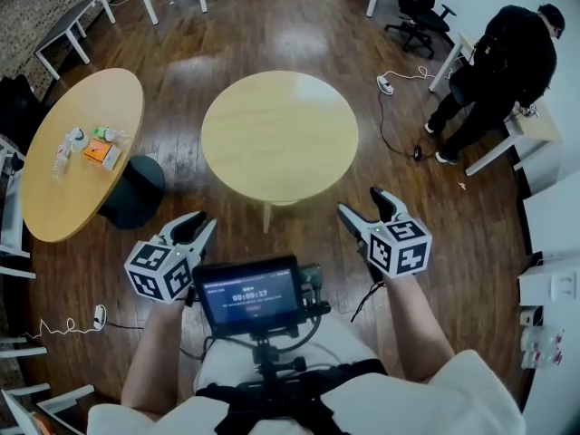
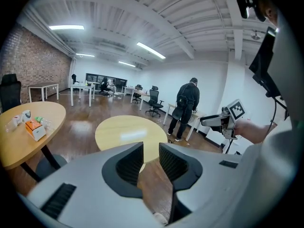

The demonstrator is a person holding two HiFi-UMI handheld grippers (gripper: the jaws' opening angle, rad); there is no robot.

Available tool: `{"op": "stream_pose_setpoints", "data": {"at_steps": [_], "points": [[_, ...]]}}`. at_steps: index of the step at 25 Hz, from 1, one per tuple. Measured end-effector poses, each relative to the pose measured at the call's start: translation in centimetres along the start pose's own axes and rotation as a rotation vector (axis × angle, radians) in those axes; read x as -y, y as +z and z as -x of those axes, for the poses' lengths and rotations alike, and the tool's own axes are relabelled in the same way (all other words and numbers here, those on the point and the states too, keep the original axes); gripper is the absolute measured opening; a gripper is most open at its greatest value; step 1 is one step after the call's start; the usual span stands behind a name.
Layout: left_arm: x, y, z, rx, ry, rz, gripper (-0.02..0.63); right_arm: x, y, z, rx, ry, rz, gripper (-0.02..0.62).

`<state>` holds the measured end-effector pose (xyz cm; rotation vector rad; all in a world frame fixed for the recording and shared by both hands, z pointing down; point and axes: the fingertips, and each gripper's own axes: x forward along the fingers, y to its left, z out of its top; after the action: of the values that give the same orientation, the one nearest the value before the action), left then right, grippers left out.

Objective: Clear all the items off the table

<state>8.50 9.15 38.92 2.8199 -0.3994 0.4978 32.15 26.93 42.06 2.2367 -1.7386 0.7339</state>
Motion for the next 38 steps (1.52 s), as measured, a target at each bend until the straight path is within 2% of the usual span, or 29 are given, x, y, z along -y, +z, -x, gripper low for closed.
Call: {"op": "stream_pose_setpoints", "data": {"at_steps": [9, 16, 30, 38], "points": [[1.0, -0.9, 1.4, 0.0, 0.059, 0.005, 0.108, 0.6, 0.1, 1.7, 0.004, 0.018, 0.014, 0.365], [-0.3, -2.0, 1.9, -0.01, 0.092, 0.016, 0.107, 0.8, -0.2, 1.0, 0.002, 0.012, 0.012, 0.365], [-0.7, -2.6, 1.9, -0.023, 0.099, 0.012, 0.107, 1.0, 0.1, 1.7, 0.049, 0.004, -0.01, 0.364], [-0.8, -2.6, 2.2, -0.024, 0.106, 0.012, 0.107, 0.7, 0.0, 1.5, 0.043, 0.011, -0.005, 0.364]]}}
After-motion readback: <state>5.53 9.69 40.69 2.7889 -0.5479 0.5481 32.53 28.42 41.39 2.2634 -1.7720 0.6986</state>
